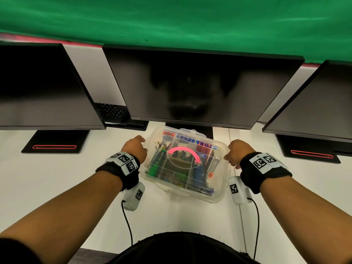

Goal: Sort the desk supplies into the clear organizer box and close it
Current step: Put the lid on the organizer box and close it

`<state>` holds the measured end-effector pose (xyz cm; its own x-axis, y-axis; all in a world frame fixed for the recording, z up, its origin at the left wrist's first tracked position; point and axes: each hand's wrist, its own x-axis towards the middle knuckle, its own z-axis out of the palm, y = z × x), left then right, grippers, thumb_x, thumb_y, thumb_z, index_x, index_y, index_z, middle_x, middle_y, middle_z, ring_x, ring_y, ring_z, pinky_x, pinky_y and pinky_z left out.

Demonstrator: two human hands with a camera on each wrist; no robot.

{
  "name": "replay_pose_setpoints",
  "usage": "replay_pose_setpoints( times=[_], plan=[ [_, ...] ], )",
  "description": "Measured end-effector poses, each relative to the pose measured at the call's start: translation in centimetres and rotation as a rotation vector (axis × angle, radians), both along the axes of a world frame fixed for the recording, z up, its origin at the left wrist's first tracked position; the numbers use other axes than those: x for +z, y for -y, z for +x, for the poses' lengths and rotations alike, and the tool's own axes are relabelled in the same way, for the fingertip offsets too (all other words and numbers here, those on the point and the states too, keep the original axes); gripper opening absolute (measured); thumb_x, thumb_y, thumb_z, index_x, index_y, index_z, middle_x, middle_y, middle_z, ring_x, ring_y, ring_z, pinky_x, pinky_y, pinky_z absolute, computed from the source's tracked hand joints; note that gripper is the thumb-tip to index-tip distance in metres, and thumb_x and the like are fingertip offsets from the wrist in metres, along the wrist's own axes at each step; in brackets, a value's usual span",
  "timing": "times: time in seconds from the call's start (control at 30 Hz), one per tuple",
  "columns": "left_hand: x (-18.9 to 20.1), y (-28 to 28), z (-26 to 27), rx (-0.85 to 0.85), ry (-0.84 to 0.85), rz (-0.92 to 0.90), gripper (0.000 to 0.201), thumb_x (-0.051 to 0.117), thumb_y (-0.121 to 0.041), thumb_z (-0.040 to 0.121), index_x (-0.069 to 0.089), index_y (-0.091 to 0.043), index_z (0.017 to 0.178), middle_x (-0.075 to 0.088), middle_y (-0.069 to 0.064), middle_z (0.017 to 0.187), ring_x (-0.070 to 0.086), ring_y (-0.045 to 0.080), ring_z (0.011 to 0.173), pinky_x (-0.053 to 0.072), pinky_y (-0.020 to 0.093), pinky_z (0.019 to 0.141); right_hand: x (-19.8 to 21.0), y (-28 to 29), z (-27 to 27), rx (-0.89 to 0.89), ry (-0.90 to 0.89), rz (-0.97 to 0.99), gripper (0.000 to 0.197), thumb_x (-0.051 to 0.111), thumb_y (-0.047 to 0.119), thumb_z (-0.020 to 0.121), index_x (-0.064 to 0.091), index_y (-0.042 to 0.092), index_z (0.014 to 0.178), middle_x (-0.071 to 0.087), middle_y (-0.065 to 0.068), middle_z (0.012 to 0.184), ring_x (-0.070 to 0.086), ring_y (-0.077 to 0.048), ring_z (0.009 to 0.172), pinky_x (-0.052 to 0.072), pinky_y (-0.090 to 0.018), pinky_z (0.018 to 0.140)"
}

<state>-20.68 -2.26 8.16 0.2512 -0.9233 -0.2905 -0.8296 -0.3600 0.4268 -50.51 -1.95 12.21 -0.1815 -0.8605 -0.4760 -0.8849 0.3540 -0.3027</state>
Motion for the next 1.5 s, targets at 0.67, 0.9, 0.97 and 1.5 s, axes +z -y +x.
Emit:
replay_pose_setpoints(
  times=[0.67, 0.9, 0.97, 1.5],
  plan=[
    [0.3, -0.5, -0.7, -0.092, 0.153, 0.049, 0.041, 0.052, -0.013, 0.092, 0.043, -0.013, 0.133, 0.055, 0.011, 0.130, 0.055, 0.028, 0.117, 0.044, 0.031, 0.092, -1.0, -0.1, -0.2, -0.097, 0.086, -0.045, 0.037, 0.063, 0.014, 0.088, 0.050, 0.002, 0.121, 0.063, -0.021, 0.109, 0.069, -0.036, 0.089, 0.059, -0.046, 0.076],
    [0.9, 0.0, -0.7, -0.227, 0.347, 0.111, 0.046, 0.051, -0.016, 0.093, 0.041, -0.013, 0.138, 0.049, 0.009, 0.137, 0.049, 0.025, 0.125, 0.042, 0.031, 0.100, -1.7, -2.1, 0.1, -0.030, -0.055, -0.041, 0.021, 0.063, 0.025, 0.087, 0.054, 0.007, 0.095, 0.067, -0.017, 0.107, 0.066, -0.031, 0.088, 0.054, -0.034, 0.078],
    [0.8, 0.0, -0.8, -0.240, 0.359, 0.107, 0.044, 0.050, -0.015, 0.093, 0.042, -0.012, 0.137, 0.051, 0.009, 0.136, 0.050, 0.025, 0.124, 0.043, 0.031, 0.099, -2.1, -2.3, 0.2, -0.049, -0.035, -0.037, 0.023, 0.063, 0.022, 0.087, 0.047, 0.011, 0.075, 0.070, -0.019, 0.102, 0.064, -0.030, 0.079, 0.054, -0.032, 0.074],
    [4.6, 3.0, -2.4, -0.715, 0.448, -0.079, 0.046, 0.056, -0.036, 0.086, 0.049, -0.017, 0.127, 0.048, 0.006, 0.129, 0.049, 0.026, 0.120, 0.045, 0.040, 0.099, -2.1, -4.2, 3.8, 0.575, 0.065, -0.217, 0.096, 0.063, 0.066, 0.071, 0.013, 0.035, 0.148, 0.013, 0.003, 0.158, 0.009, -0.023, 0.147, 0.016, -0.054, 0.118]
  ],
)
